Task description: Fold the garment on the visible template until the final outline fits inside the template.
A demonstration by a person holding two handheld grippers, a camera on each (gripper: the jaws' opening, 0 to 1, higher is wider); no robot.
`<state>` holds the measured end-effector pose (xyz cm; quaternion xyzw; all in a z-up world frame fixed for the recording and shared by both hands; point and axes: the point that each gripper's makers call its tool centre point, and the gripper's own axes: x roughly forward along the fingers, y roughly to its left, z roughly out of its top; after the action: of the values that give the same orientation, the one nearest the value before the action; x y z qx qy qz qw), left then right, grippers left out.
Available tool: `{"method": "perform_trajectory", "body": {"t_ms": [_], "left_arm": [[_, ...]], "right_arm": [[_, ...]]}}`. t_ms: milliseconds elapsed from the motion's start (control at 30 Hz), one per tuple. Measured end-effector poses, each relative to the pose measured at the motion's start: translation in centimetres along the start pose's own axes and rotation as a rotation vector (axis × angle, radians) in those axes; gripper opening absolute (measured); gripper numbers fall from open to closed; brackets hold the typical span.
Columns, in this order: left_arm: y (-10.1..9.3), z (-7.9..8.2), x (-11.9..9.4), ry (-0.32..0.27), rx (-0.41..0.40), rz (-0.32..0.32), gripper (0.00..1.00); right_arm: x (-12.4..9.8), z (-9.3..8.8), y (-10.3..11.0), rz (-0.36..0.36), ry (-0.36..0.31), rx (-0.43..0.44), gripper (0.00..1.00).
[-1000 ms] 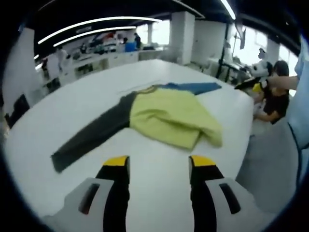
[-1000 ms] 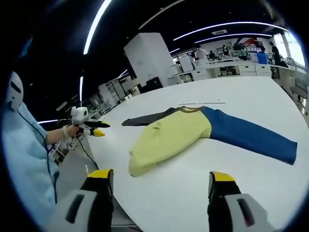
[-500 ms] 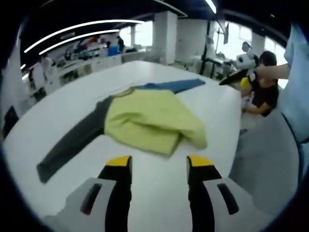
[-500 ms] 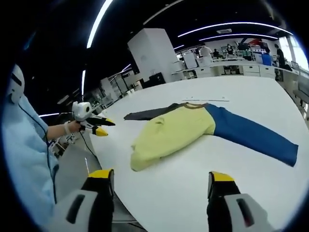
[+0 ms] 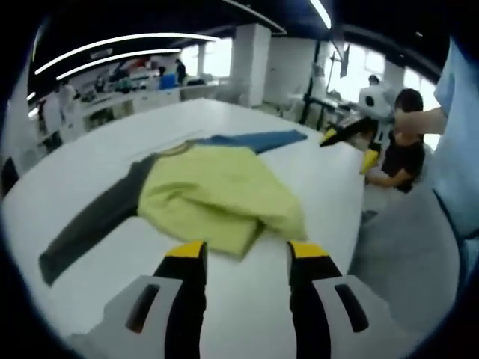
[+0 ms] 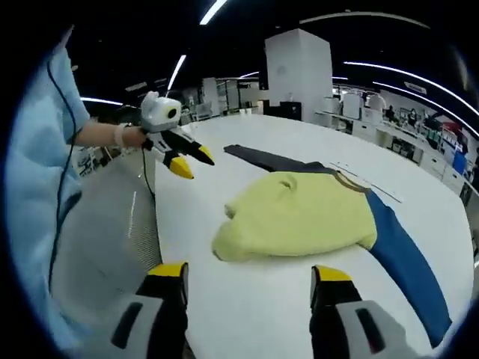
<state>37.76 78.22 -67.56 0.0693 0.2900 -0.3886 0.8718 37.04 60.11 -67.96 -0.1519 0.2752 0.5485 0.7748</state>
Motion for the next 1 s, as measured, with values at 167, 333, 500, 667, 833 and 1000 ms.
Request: {"method": "perform_trajectory", "body": {"t_ms": [167,333,500,667,833,1000], "left_arm": [[0.0,-0.3,-0.7,-0.004,-0.024,0.002,0.38],[0.0,-0.5,-1.0,-0.010,-0.044,0.012,0.39],[-0.5,-1.7,-1.0,0.014,-0.050,-0.001,0.40],[-1.0,-2.0,-1.1,0.013,-0.055,-0.004,0.44],[-1.0,-2.0,-1.2,-0.004,-0.078,0.002,0.43],[-0.9,-2.3,-1.1,-0.008,-0.100,0.008,0.42]], "right_arm": [[3.0,0.8,0.3,0.019,0.027,-0.076,0.61],[5.2,0.0,1.1,0.049,0.134,-0.216,0.61],[8.1,-0.6,1.7,0.057,0.201,-0.427,0.56],[10.2,-1.1,1.5,0.064,0.233,-0.445,0.50],[10.9,-0.4,0.2,-0.007,0.254,-0.633,0.35],[11.5,-0.4,1.1,0.014,0.254,-0.673,0.28]]}}
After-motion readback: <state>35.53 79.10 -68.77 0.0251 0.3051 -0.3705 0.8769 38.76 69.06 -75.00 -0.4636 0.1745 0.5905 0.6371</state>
